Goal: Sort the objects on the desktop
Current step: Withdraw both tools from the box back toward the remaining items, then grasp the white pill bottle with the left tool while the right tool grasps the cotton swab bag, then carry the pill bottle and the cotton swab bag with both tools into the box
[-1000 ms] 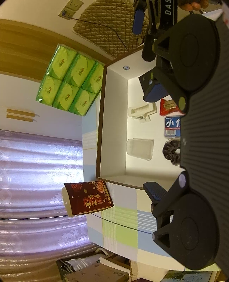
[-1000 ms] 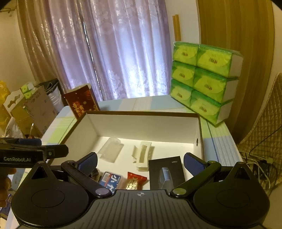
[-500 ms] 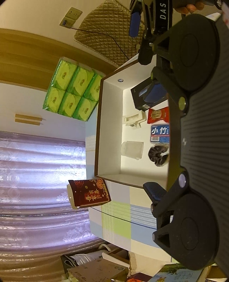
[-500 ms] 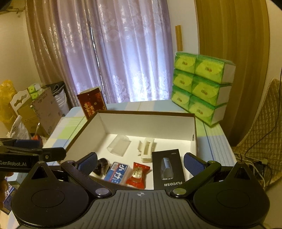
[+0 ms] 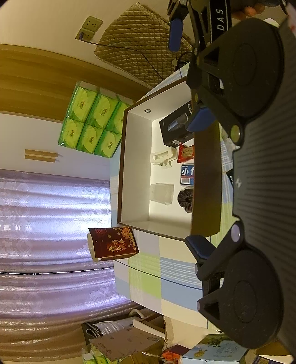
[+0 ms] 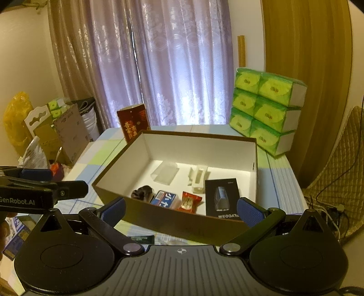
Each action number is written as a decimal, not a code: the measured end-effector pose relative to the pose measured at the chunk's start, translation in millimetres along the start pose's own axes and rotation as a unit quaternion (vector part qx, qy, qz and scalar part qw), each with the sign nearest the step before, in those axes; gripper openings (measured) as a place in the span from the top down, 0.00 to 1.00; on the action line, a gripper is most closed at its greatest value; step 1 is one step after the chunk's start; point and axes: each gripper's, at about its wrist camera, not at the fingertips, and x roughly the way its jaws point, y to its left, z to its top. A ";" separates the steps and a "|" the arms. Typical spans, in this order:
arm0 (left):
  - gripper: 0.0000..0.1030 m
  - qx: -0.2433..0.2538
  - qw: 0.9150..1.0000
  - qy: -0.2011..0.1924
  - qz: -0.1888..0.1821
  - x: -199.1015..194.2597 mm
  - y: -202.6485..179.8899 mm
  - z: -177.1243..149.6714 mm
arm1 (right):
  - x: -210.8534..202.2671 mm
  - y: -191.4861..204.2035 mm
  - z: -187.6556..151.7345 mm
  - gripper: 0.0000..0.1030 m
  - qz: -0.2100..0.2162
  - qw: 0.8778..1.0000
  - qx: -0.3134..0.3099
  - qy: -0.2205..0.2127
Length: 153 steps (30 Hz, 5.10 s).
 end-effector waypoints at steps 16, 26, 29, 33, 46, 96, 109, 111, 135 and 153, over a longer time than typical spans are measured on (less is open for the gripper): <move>0.07 0.005 0.999 0.027 0.016 -10.6 -7.2 -35.6 | -5.7 1.9 -28.7 0.02 0.004 0.999 -0.017 0.041; 0.07 0.004 0.998 0.055 0.023 -0.5 -2.0 -54.0 | 0.7 6.8 -41.1 0.02 -0.001 0.998 -0.031 0.063; 0.07 0.004 0.998 0.064 0.023 3.0 0.3 -59.0 | 3.3 6.5 -42.3 0.02 -0.002 0.997 -0.031 0.068; 0.07 0.003 0.997 0.075 0.022 8.3 3.6 -66.0 | 7.7 6.5 -45.2 0.02 -0.006 0.997 -0.032 0.073; 0.07 0.004 0.994 0.109 0.015 27.6 13.6 -90.7 | 28.3 4.0 -71.4 0.02 -0.018 0.994 -0.023 0.105; 0.55 -0.047 0.980 0.192 0.021 121.9 25.6 -136.3 | 96.2 -37.5 -109.0 0.02 -0.017 0.982 0.040 0.183; 0.55 -0.057 0.980 0.177 0.064 115.3 78.0 -137.2 | 136.9 -23.6 -88.2 0.02 0.008 0.986 0.075 0.147; 0.55 -0.055 0.981 0.174 0.067 116.4 82.8 -136.1 | 145.5 -23.3 -86.5 0.02 -0.001 0.986 0.077 0.151; 0.57 -0.032 0.983 0.168 0.063 126.9 84.3 -132.7 | 137.9 -46.6 -103.6 0.34 -0.045 0.982 0.092 0.159; 0.60 0.000 0.987 0.153 0.051 113.6 83.2 -143.9 | 102.3 -62.7 -120.9 0.34 -0.070 0.982 0.067 0.163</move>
